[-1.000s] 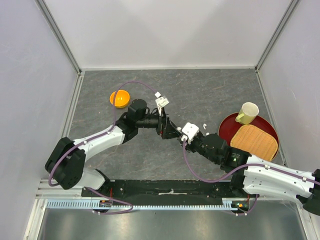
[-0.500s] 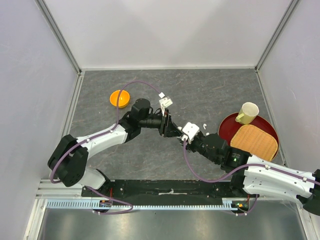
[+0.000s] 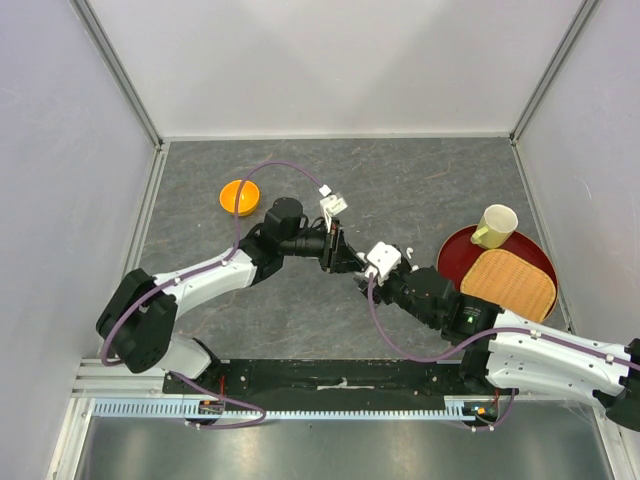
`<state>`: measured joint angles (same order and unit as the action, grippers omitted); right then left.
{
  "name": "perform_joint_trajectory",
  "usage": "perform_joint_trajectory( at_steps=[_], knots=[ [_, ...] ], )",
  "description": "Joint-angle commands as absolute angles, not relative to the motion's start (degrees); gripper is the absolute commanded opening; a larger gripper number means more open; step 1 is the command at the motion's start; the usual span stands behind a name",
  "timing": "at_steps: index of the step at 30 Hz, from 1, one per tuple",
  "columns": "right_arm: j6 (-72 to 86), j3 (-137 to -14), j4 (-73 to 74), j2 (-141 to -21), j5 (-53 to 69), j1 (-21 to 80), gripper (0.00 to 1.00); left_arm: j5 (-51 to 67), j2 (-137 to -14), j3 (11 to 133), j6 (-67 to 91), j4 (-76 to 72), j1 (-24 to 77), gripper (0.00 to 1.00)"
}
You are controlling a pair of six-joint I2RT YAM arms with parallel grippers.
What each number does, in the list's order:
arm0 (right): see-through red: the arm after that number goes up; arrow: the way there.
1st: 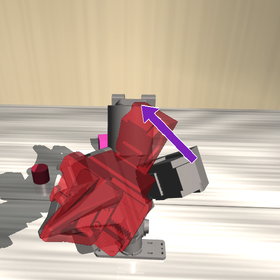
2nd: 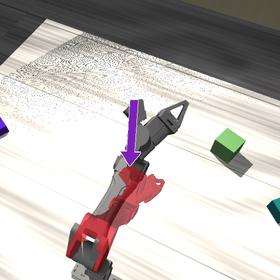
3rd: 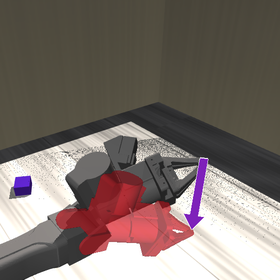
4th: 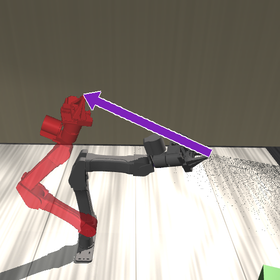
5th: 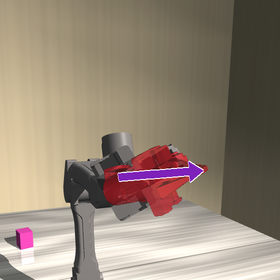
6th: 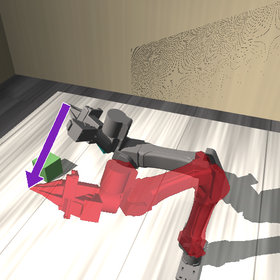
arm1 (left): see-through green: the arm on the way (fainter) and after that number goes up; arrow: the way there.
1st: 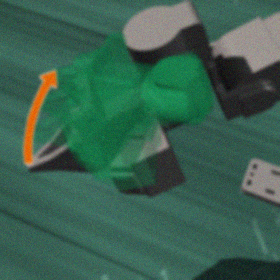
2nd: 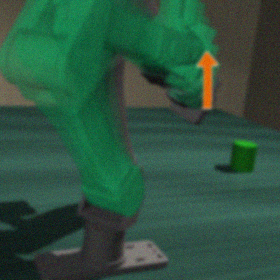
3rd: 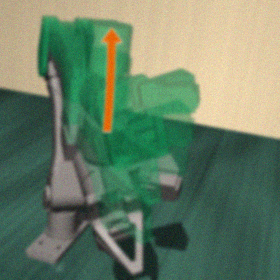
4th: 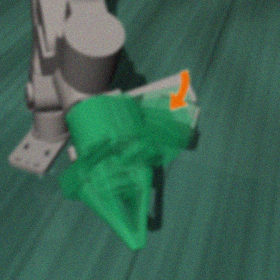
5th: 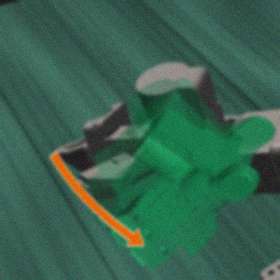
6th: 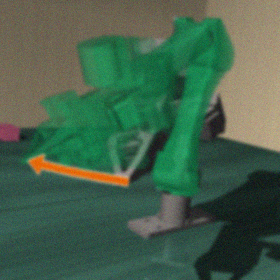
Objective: Insert the wireless bluetooth earbuds into the charging case
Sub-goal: Pick up the charging case at the center of the board.
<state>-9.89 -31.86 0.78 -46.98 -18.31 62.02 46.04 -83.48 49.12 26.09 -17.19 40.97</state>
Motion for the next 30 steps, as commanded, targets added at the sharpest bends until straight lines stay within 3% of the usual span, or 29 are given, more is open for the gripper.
perform_joint_trajectory(
  at_steps=[1,6,10,15,23,26,30],
  knots=[
    [-3.9,-35.7,-1.0,-45.4,-19.7,62.1,0.77,36.2,-79.0,47.0,21.4,-17.8,41.1,0.02],
    [3.9,-35.7,2.6,-39.6,-22.3,62.2,0.98,18.5,-69.3,38.3,17.1,-20.6,41.0,0.02],
    [17.5,-36.1,5.1,-36.4,-32.6,62.1,0.98,8.0,-58.7,27.3,13.9,-32.0,41.1,0.02],
    [30.8,-38.0,6.9,-36.9,-32.9,62.0,0.98,7.8,-50.8,13.8,8.6,-51.6,41.1,0.02],
    [45.1,-47.0,9.5,-43.9,-18.1,59.8,0.98,17.5,-57.5,5.5,3.4,-84.2,41.1,0.02],
    [51.7,-48.6,9.1,-47.2,-10.0,56.0,0.98,20.5,-59.7,5.0,4.2,-88.1,41.1,0.02],
    [63.2,-44.8,2.2,-52.5,10.6,49.1,0.98,23.6,-59.8,5.9,4.1,-88.6,41.2,0.02]
  ],
)
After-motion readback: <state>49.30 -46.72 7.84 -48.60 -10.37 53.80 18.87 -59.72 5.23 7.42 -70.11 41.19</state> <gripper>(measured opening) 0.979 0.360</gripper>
